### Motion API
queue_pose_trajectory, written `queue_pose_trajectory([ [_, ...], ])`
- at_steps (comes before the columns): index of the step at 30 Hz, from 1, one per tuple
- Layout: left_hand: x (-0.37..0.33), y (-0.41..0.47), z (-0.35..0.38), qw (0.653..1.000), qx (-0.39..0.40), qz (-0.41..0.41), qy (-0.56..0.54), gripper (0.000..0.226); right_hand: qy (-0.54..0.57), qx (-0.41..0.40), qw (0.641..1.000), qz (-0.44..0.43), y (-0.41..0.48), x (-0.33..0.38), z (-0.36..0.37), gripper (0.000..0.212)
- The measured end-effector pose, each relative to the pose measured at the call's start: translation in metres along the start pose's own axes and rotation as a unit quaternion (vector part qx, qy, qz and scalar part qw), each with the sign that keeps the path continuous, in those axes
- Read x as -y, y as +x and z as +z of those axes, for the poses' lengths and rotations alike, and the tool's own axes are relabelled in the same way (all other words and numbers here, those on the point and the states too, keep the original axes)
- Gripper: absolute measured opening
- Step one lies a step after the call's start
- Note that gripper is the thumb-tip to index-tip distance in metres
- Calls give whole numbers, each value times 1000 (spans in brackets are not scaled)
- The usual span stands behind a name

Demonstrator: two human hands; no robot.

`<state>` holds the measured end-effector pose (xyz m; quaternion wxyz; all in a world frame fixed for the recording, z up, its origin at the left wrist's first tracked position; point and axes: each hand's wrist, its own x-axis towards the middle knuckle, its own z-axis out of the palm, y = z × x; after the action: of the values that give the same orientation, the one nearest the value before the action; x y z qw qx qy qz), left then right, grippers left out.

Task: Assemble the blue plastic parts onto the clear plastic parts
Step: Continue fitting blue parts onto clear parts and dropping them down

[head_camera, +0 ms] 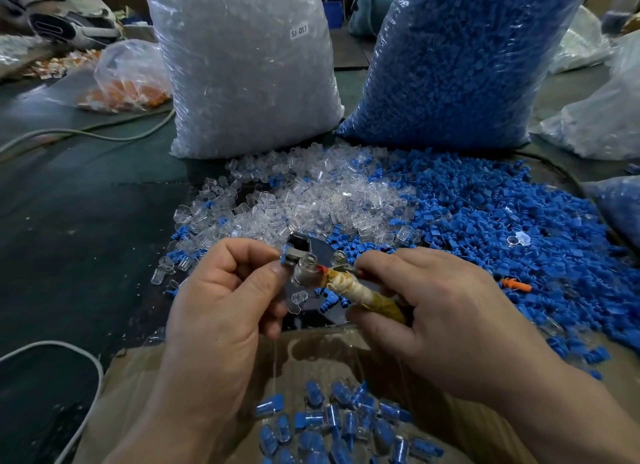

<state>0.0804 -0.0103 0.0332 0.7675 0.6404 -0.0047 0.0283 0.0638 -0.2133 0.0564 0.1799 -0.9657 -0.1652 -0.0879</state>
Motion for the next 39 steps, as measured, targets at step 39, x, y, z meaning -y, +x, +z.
queue_pose_trajectory([
  [39, -7, -11, 10, 972, 118, -66, 191, 46, 21, -96, 994, -55, -1, 22, 16, 24],
])
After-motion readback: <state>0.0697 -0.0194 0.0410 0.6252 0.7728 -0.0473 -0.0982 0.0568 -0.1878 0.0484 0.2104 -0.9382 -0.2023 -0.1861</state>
